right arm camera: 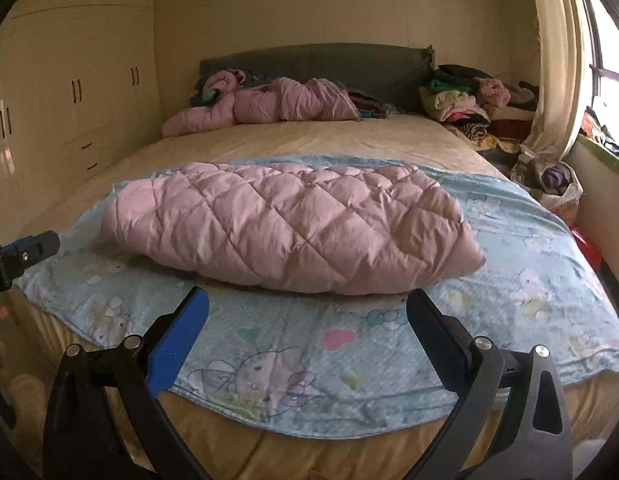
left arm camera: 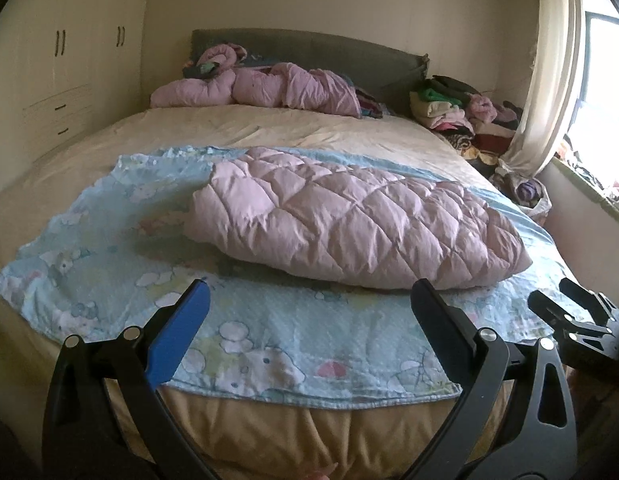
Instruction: Fold large clothes
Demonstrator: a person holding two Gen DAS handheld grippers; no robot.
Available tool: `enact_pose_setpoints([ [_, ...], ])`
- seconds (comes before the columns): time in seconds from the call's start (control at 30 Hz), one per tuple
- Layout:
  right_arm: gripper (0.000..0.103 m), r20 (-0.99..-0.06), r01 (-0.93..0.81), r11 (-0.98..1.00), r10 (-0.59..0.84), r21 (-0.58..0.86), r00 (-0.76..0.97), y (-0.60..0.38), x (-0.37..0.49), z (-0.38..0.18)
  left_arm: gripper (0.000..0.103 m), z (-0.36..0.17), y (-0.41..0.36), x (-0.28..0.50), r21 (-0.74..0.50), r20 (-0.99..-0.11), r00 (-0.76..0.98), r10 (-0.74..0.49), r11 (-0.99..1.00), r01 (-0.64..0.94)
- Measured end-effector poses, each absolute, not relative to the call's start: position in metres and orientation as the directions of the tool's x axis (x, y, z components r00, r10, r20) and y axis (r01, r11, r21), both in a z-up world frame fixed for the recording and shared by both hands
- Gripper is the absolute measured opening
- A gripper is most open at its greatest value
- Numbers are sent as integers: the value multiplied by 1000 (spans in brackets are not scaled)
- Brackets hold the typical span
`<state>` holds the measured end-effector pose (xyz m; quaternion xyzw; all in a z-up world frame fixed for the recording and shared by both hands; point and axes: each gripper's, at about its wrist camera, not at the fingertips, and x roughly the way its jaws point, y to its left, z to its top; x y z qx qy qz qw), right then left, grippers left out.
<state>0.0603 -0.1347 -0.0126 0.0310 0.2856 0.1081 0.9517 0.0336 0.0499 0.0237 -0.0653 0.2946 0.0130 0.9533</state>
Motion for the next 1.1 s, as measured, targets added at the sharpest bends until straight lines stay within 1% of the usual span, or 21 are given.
enact_pose_setpoints([
  [0.07,99,-537,-190,972,234,137,810,-133,59,-13,94,23,51,33,-112,-572,820,-2,991,-75],
  [0.33,99,-533,-217,967,254,133,807,-124,58,-10,94,25,55,28,-113,-558,829,27,988,-108],
  [1.1,99,-534,-226,965,262,132,804,-120,53,-9,94,24,54,25,-113,-564,825,23,988,-105],
])
